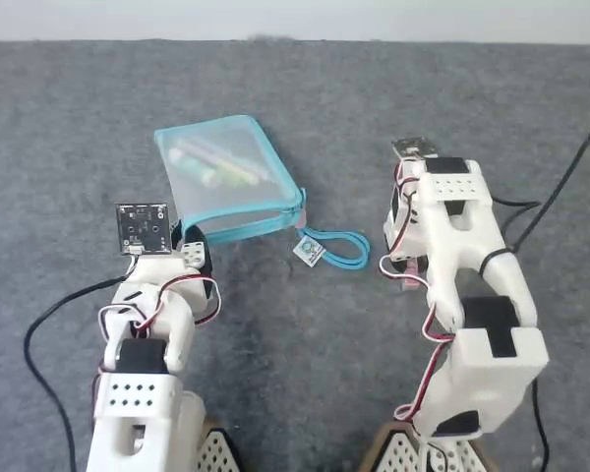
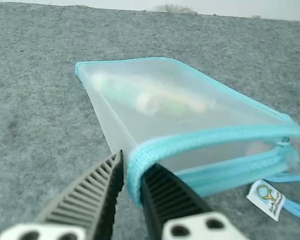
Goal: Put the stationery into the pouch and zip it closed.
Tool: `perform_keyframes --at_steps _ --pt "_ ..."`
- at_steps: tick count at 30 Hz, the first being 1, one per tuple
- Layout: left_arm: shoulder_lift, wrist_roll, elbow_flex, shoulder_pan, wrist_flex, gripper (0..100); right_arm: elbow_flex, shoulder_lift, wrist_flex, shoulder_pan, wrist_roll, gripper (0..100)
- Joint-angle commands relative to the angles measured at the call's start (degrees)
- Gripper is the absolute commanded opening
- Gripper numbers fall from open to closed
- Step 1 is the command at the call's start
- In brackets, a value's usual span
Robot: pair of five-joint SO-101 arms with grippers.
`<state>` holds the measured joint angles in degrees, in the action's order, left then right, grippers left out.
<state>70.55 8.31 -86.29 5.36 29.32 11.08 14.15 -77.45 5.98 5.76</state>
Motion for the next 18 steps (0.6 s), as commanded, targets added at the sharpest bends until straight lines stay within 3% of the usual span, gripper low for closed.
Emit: perform_keyframes --at_steps 1,4,18 --pt "0.18 -0.35 1.36 0.00 -2.02 1 -3.34 0.22 -1.36 -0.66 1.23 14.2" --pt "0.18 -0.35 1.36 0.00 -2.02 1 -3.34 0.48 -3.03 0.22 1.23 20.7" --pt "0.18 -0.35 1.80 0.00 -1.85 1 1.05 3.82 0.57 2.07 0.70 15.8"
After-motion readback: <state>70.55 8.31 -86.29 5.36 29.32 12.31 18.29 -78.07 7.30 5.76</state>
